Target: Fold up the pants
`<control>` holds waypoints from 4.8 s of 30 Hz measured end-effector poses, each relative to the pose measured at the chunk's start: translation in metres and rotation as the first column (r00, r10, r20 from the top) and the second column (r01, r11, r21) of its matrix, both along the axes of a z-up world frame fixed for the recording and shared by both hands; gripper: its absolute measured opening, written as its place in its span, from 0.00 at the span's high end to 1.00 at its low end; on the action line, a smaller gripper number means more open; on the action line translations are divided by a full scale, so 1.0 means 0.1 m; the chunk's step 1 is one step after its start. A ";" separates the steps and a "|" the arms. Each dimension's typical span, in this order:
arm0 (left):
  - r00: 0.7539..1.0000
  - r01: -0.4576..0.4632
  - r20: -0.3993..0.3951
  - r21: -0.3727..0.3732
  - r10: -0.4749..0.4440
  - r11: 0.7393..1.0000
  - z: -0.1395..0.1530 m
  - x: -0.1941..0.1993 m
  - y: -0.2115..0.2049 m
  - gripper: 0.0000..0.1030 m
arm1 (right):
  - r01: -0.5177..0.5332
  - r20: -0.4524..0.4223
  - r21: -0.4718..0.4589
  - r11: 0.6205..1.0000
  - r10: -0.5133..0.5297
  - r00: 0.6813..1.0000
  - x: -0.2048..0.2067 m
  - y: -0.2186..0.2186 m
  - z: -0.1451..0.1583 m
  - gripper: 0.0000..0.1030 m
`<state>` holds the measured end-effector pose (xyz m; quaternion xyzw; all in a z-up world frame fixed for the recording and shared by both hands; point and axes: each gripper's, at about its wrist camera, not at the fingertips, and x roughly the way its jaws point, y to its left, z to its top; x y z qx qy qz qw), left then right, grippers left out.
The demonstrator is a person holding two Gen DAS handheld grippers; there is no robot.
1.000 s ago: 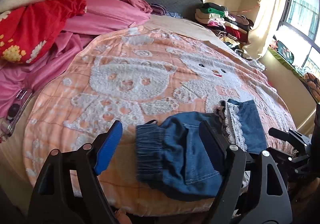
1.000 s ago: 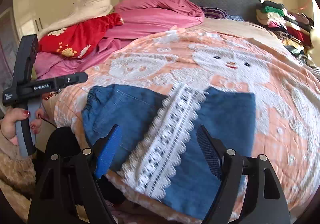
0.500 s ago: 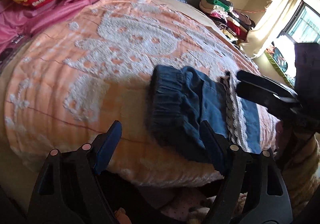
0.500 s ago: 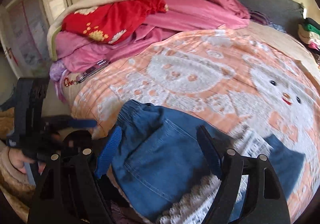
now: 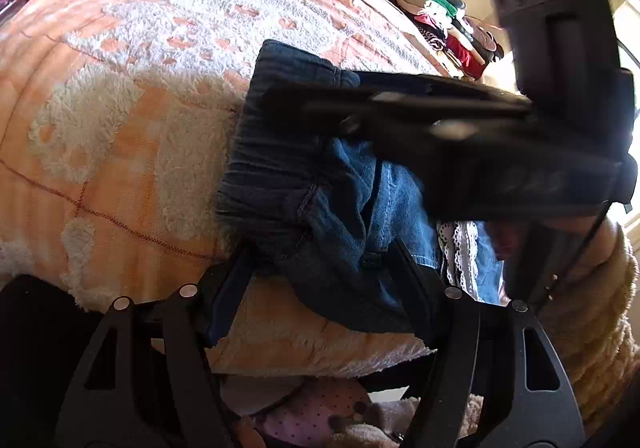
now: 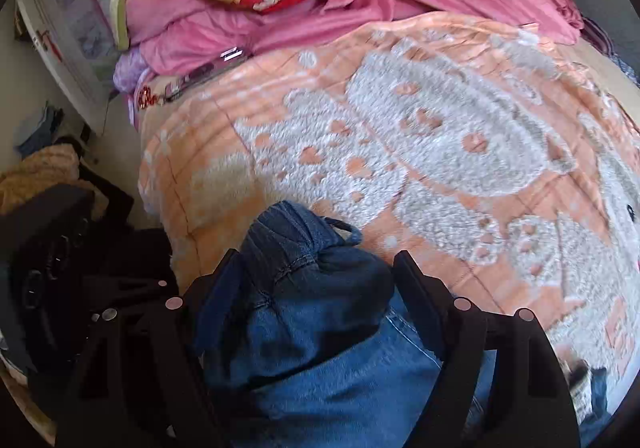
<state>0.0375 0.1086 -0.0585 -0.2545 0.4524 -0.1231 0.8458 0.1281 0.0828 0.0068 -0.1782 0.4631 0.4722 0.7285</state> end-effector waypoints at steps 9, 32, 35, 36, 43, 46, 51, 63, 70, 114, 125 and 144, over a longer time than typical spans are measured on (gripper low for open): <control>1.000 -0.013 0.017 -0.022 0.014 1.000 0.09 -0.02 0.00 0.37 | 0.020 -0.078 0.181 0.983 -0.006 0.997 0.07 -0.32 0.08 0.68; 0.906 0.402 0.188 -0.108 -0.378 0.909 0.79 0.08 -1.37 0.35 | 0.410 -0.166 0.527 0.744 -0.383 0.909 0.06 -2.93 0.56 0.47; 0.855 0.505 0.212 -0.131 -0.473 0.853 0.82 0.02 -1.56 0.35 | 0.474 -0.127 0.477 0.740 -0.475 0.871 -0.05 -3.18 0.52 0.40; 0.853 0.506 0.218 -0.123 -0.474 0.854 0.83 0.02 -1.57 0.35 | 0.483 -0.114 0.458 0.746 -0.490 0.864 -0.10 -3.22 0.50 0.39; 0.940 0.300 0.116 0.167 -0.320 0.939 0.72 0.13 -1.43 0.34 | 0.460 -0.084 0.370 0.807 -0.464 0.882 -0.38 -3.04 0.29 0.34; 0.958 0.243 0.077 0.292 -0.277 0.925 0.58 0.17 -1.44 0.34 | 0.443 -0.056 0.317 0.839 -0.450 0.891 -0.49 -2.93 0.17 0.32; 0.944 0.305 0.023 0.316 -0.329 0.898 0.35 0.19 -1.56 0.33 | 0.492 -0.010 0.171 0.854 -0.498 0.867 -0.56 -2.93 -0.11 0.30; 0.945 0.293 0.049 0.303 -0.322 0.907 0.45 0.22 -1.60 0.31 | 0.554 -0.011 0.239 0.798 -0.568 0.823 -0.71 -3.09 0.11 0.22; 0.943 0.279 0.087 0.315 -0.321 0.907 0.60 0.16 -1.59 0.29 | 0.563 0.016 0.266 0.783 -0.588 0.809 -0.76 -3.12 0.28 0.17; 0.962 0.273 0.006 0.071 -0.274 0.959 0.13 1.09 -1.51 0.38 | 0.562 -0.166 0.295 0.773 -0.538 0.827 -0.63 -3.02 -0.40 0.15; 0.953 0.285 0.079 0.110 -0.294 0.952 0.53 1.07 -1.55 0.49 | 0.501 -0.111 0.391 0.772 -0.501 0.858 -0.53 -2.94 0.00 0.43; 0.952 0.265 0.100 0.198 -0.289 0.944 0.72 1.92 -1.53 0.49 | 0.503 -0.029 0.344 0.793 -0.526 0.850 0.37 -2.87 0.15 0.43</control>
